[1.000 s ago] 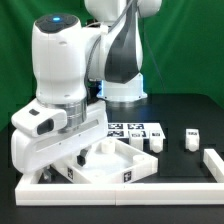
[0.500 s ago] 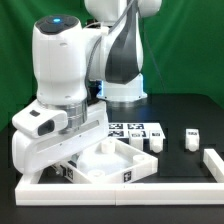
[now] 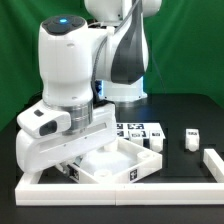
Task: Assemble one leg
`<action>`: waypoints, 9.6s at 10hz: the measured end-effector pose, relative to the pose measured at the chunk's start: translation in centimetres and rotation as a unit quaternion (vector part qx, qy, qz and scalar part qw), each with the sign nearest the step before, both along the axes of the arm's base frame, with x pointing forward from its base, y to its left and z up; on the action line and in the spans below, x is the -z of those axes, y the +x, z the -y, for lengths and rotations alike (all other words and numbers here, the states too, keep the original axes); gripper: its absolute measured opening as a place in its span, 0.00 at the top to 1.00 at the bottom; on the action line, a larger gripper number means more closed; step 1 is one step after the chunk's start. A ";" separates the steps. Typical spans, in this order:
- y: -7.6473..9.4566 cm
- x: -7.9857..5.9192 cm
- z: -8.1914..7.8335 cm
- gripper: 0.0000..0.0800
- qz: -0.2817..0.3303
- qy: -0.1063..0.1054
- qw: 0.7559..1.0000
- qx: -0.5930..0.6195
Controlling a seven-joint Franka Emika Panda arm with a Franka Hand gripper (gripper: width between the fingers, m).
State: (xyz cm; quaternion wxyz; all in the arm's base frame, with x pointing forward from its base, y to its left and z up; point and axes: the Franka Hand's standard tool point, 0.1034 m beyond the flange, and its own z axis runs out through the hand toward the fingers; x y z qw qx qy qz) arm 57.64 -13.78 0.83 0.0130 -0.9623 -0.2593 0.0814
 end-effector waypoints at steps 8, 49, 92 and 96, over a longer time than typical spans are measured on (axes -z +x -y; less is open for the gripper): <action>-1.0 0.0 -7.6 0.93 -0.095 -0.058 0.968 0.224; -11.6 -8.2 -19.3 0.19 -0.118 -0.123 0.934 0.312; -14.9 -1.2 -11.0 0.19 -0.168 -0.107 0.959 0.203; -15.2 -2.1 -10.8 0.19 -0.318 -0.143 0.915 0.200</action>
Offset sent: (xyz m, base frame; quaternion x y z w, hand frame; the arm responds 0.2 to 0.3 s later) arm 0.0208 0.0147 0.0124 0.0302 -0.0347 0.1674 0.9848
